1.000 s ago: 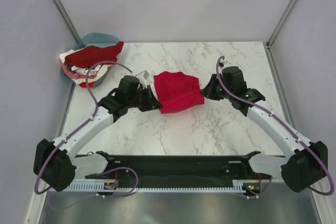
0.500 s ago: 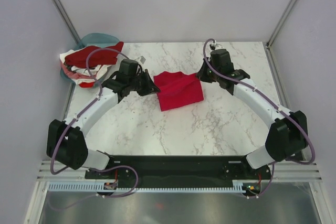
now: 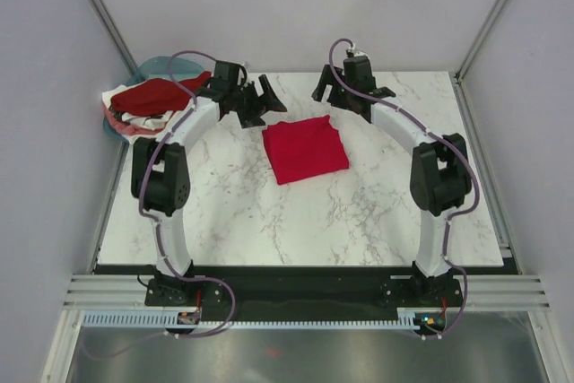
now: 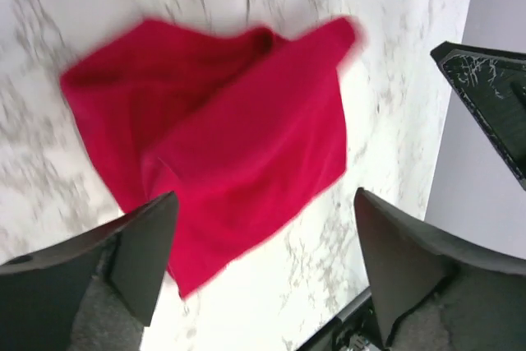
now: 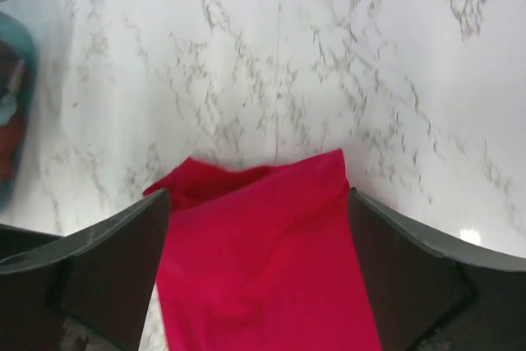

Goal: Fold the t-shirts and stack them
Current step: Fold the tshirt, then neatly place the folded tshirt to the corner

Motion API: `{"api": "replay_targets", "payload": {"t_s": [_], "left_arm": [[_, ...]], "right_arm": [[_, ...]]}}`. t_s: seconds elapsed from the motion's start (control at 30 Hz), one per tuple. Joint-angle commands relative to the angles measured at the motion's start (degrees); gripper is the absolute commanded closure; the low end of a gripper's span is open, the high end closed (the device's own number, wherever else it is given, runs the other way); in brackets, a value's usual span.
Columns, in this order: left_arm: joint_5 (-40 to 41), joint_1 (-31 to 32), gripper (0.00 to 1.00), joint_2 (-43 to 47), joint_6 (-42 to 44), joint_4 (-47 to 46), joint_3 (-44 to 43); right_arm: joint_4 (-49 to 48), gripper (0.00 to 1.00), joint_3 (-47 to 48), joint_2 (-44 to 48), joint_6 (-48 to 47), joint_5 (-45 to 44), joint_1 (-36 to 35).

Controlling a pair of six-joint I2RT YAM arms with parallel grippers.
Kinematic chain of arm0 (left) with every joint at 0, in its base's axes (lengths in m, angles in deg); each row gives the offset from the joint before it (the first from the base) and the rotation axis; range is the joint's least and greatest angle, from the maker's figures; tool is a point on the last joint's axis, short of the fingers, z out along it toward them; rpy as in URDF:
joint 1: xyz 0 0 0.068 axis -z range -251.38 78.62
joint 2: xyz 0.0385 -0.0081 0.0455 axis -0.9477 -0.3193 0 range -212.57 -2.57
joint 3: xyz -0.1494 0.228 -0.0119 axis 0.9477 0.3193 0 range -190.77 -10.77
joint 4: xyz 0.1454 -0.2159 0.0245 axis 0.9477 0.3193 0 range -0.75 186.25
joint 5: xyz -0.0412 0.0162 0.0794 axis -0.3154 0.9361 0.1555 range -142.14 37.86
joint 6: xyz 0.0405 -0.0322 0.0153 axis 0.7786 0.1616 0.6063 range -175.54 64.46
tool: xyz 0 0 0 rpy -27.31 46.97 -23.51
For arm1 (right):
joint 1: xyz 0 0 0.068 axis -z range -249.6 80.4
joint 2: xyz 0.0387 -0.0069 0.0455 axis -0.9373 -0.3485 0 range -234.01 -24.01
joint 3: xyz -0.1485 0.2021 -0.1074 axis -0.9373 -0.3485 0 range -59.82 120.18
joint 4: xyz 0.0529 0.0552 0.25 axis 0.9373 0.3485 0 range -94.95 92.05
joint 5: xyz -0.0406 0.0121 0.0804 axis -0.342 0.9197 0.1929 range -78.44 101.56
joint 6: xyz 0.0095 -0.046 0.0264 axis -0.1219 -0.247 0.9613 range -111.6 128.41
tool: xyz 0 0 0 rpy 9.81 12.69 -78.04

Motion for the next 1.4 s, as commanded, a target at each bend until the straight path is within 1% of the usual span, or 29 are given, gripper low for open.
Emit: {"api": "replay_targets", "payload": {"t_s": [0.0, 0.03, 0.07, 0.1, 0.13, 0.17, 0.2, 0.23, 0.27, 0.3, 0.33, 0.37, 0.4, 0.47, 0.5, 0.57, 0.6, 0.63, 0.77, 0.9, 1.0, 1.07, 1.1, 1.13, 1.17, 1.2, 1.27, 1.3, 1.37], "left_arm": [[-4.23, -2.17, 0.0, -9.39, -0.69, 3.04, -12.14], [-3.8, -2.08, 0.0, -11.41, -0.51, 3.13, -13.22], [-3.36, -2.08, 0.0, -11.43, -0.34, 3.05, -13.41], [-2.22, -1.82, 0.0, -11.25, 0.01, 3.04, -12.36], [0.92, -1.73, 0.0, -10.47, 0.71, 2.78, -11.05], [2.87, -1.64, 0.0, -8.37, 0.89, 2.0, -9.3], [4.19, -1.55, 0.0, -6.87, 0.98, 0.51, -4.67], [6.73, -1.55, 0.0, -5.46, 0.72, -2.9, -1.84], [7.54, -1.55, 0.0, -4.06, 0.11, -5.54, 0.98], [7.89, -1.47, 0.0, -0.82, -0.33, -8.0, 7.18], [8.85, -1.47, 0.01, 0.6, -0.68, -10.29, 10.38], [9.3, -1.47, 0.02, 2.09, -1.73, -15.71, 13.54], [9.22, -1.47, 0.02, 4.37, -2.09, -17.85, 18.88], [7.81, -1.47, 0.02, 6.06, -2.1, -19.28, 21.39], [7.46, -1.38, 0.03, 6.76, -2.01, -19.63, 23.4], [7.55, -1.29, 0.03, 9.66, -2.44, -21.47, 26.57], [7.98, -1.29, 0.04, 10.45, -2.62, -24.26, 29.71], [8.16, -1.29, 0.05, 10.89, -2.71, -24.9, 30.96], [8.25, -1.29, 0.08, 10.2, -2.36, -27.45, 32.73], [8.34, -1.2, 0.08, 9.49, -2.8, -29.39, 33.35], [6.67, -1.11, 0.16, 7.31, -3.41, -30.09, 32.65], [4.74, -0.94, 0.23, 6.07, -4.11, -31.32, 32.38], [4.39, -0.76, 0.26, 5.37, -4.2, -31.58, 32.12], [4.21, -0.68, 0.32, 5.01, -4.46, -31.67, 31.94], [4.29, -0.41, 0.34, 5.01, -4.47, -31.76, 31.86], [4.73, -0.15, 0.38, 4.66, -4.47, -31.76, 31.59], [5.17, 0.2, 0.4, 4.13, -4.73, -31.85, 31.33], [5.17, 0.64, 0.41, 3.69, -4.82, -31.76, 30.81], [4.39, 0.99, 0.43, 2.2, -5.26, -31.76, 30.1]], "right_arm": [[-2.1, 0.02, 9.45, -8.32, -1.42, 1.31, 0.85], [-1.57, 0.02, 10.42, -9.2, -2.38, 1.85, 0.93], [-1.82, 0.02, 10.17, -9.3, -2.91, 1.86, 1.02], [-3.74, 0.02, 7.12, -7.56, -3.27, 1.33, 1.02], [-5.67, 0.03, 4.39, -6.33, -3.53, 0.63, 1.11], [-7.26, 0.03, -0.33, -4.05, -4.23, 0.37, 1.02], [-9.1, 0.05, -2.21, -3.16, -4.59, 0.36, 1.11], [-9.12, 0.06, -3.36, -2.71, -4.68, -1.99, 1.11], [-8.95, 0.08, -5.02, -2.01, -4.5, -2.36, 1.28], [-8.86, 0.1, -5.82, -1.75, -4.59, -2.19, 1.29], [-8.86, 0.11, -6.7, -1.57, -4.5, -1.93, 1.2], [-8.86, 0.12, -8.62, -0.96, -4.33, -1.92, 1.2], [-8.94, 0.13, -9.77, -0.6, -3.98, -1.92, 1.2], [-9.9, 0.15, -12.58, 0.01, -3.8, -2.27, 1.2], [-11.65, 0.19, -15.21, 0.28, -3.88, -2.36, 1.2], [-11.76, 0.2, -16.89, -0.07, -4.24, -4.98, 1.2], [-11.93, 0.2, -17.08, -0.16, -4.32, -5.09, 1.28], [-12.19, 0.21, -17.25, -0.33, -4.24, -4.65, 1.2], [-13.86, 0.22, -17.87, -0.6, -2.48, -0.17, 1.2], [-15.62, 0.22, -19.54, 0.8, -2.57, -0.08, 1.2], [-14.93, 0.26, -18.93, -0.16, -2.66, -0.52, 1.28], [-14.48, 0.27, -18.05, -1.38, -2.48, -0.16, 1.2], [-14.48, 0.31, -17.79, -1.83, -2.39, -0.16, 1.28], [-14.48, 0.34, -17.61, -2.09, -2.39, -0.16, 1.29], [-14.48, 0.36, -17.43, -2.79, -2.3, -0.16, 1.37], [-14.48, 0.42, -17.43, -2.97, -2.13, 1.4, 1.55], [-14.39, 0.48, -17.34, -3.32, -1.78, 2.2, 1.9], [-14.48, 0.57, -17.34, -3.59, -1.52, 2.38, 2.25], [-14.39, 0.66, -17.43, -3.59, -1.08, 2.91, 3.21]]}}
